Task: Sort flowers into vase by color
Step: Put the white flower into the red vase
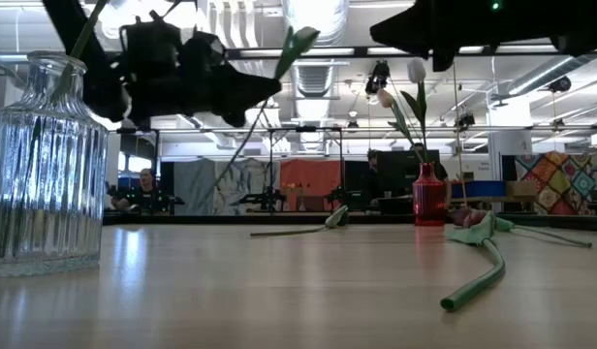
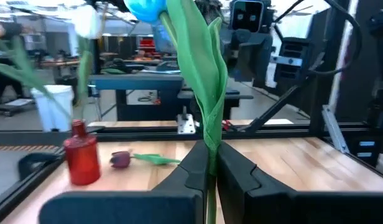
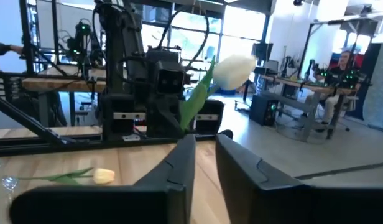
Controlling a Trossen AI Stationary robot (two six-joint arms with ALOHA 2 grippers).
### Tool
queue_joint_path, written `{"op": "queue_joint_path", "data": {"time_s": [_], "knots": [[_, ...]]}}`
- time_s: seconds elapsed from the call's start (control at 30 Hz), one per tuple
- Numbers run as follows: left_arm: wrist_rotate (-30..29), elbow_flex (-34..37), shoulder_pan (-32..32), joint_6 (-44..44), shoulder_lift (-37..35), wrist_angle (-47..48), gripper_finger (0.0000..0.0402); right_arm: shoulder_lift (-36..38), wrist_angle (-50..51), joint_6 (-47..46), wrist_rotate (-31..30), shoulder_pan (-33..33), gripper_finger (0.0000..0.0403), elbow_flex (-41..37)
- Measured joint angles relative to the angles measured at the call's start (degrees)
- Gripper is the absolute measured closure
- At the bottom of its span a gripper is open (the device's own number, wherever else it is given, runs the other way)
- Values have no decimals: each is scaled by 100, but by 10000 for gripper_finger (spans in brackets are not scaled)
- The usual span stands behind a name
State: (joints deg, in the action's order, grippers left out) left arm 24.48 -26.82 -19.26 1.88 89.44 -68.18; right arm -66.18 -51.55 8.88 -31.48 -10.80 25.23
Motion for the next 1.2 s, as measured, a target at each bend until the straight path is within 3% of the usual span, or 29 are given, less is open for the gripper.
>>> {"op": "queue_joint_path", "data": {"time_s": [0.27,0.43,0.77,1.2], "knots": [[348,-661,172,15,506,-45,400,-773,-180,-589,1,313,239,374],[513,-860,272,17,589,-144,400,-1169,-559,-611,108,465,208,625],[643,-997,334,60,589,-185,400,-1746,-618,-860,721,522,213,1256],[635,-1013,384,93,589,-245,400,-2126,-580,-845,750,624,230,1730]]}}
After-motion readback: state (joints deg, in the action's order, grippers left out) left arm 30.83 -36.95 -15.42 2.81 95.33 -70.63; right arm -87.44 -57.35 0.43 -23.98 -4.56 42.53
